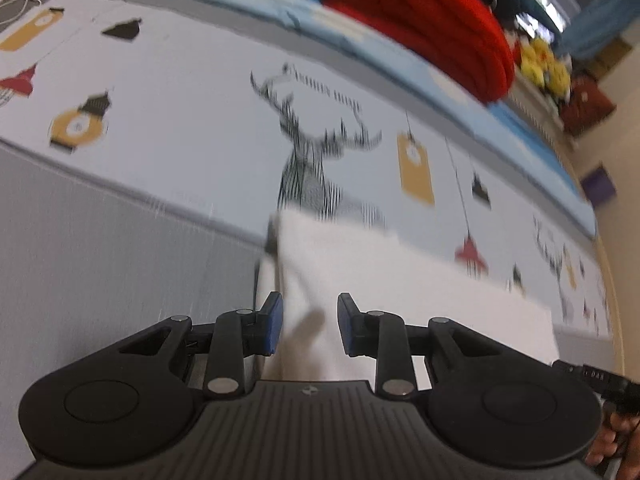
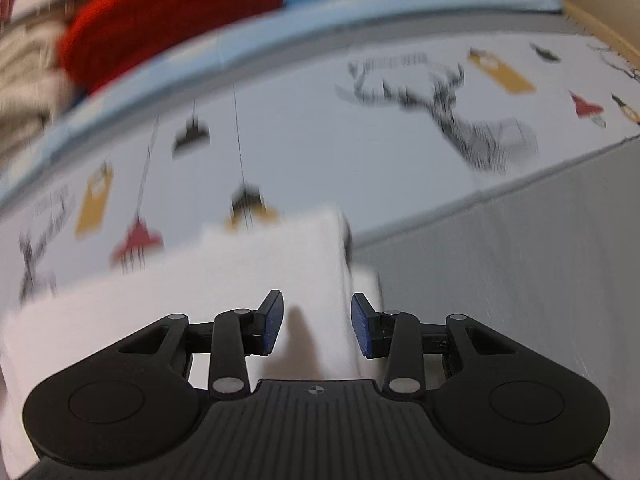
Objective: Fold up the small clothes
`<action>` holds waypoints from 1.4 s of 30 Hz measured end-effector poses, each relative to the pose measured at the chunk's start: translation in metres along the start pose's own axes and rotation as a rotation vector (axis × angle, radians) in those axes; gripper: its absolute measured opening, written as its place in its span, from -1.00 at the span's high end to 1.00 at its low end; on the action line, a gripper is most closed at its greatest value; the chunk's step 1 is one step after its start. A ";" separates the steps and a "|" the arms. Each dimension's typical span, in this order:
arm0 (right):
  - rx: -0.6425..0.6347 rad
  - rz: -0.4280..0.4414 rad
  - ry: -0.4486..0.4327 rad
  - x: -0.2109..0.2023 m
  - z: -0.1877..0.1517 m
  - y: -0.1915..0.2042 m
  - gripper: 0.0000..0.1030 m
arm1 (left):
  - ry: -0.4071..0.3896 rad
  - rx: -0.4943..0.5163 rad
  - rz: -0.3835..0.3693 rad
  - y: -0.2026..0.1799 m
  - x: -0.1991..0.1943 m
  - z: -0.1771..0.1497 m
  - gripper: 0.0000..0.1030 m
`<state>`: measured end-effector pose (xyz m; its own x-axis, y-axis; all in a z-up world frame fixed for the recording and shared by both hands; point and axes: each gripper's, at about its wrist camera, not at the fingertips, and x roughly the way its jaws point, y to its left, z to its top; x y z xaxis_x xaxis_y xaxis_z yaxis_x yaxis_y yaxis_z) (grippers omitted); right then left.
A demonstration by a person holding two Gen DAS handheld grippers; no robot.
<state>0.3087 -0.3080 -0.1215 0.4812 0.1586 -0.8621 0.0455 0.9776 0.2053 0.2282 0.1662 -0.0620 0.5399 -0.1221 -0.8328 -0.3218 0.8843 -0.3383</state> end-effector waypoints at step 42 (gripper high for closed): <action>-0.093 0.062 0.237 -0.066 -0.090 -0.066 0.87 | 0.323 0.309 0.076 0.010 -0.033 -0.109 0.91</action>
<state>0.1954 -0.3703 -0.1192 0.2612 0.2361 -0.9360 -0.0641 0.9717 0.2272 0.1226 0.1306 -0.0856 0.2374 -0.1428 -0.9609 -0.0773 0.9832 -0.1652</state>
